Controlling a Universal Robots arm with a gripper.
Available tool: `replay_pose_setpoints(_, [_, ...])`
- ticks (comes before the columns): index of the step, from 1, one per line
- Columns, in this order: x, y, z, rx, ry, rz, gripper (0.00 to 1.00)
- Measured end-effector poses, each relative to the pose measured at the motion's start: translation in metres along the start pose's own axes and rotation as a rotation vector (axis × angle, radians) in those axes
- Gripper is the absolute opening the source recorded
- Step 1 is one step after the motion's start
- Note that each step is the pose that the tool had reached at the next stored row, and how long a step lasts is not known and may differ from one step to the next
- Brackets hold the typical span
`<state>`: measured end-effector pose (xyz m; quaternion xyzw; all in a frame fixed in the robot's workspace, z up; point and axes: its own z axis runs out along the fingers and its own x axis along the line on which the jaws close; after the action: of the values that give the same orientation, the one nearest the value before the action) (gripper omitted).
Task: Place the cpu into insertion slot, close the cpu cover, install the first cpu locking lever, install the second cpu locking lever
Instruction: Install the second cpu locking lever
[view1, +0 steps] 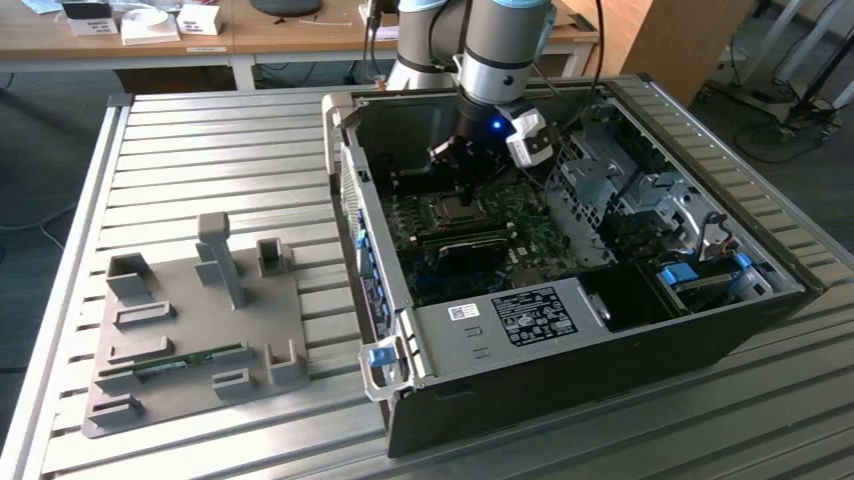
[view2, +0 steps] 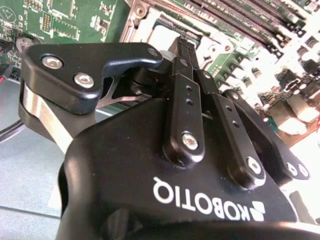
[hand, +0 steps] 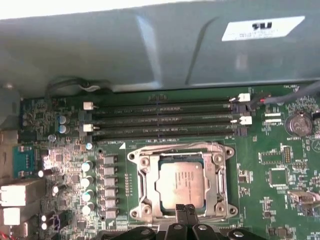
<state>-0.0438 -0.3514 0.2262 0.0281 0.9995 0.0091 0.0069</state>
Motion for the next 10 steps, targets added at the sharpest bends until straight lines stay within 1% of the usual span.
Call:
replay_pose_setpoints(3, [0.0002, 0.0034, 0.0001, 0.0000, 0.0000, 0.000, 0.11])
replay_pose_setpoints(8, [0.0002, 0.0035, 0.0001, -0.0001, -0.0001, 0.000, 0.11])
replay_pose_setpoints(10, [0.0002, 0.0035, 0.0001, -0.0006, 0.0001, -0.007, 0.11])
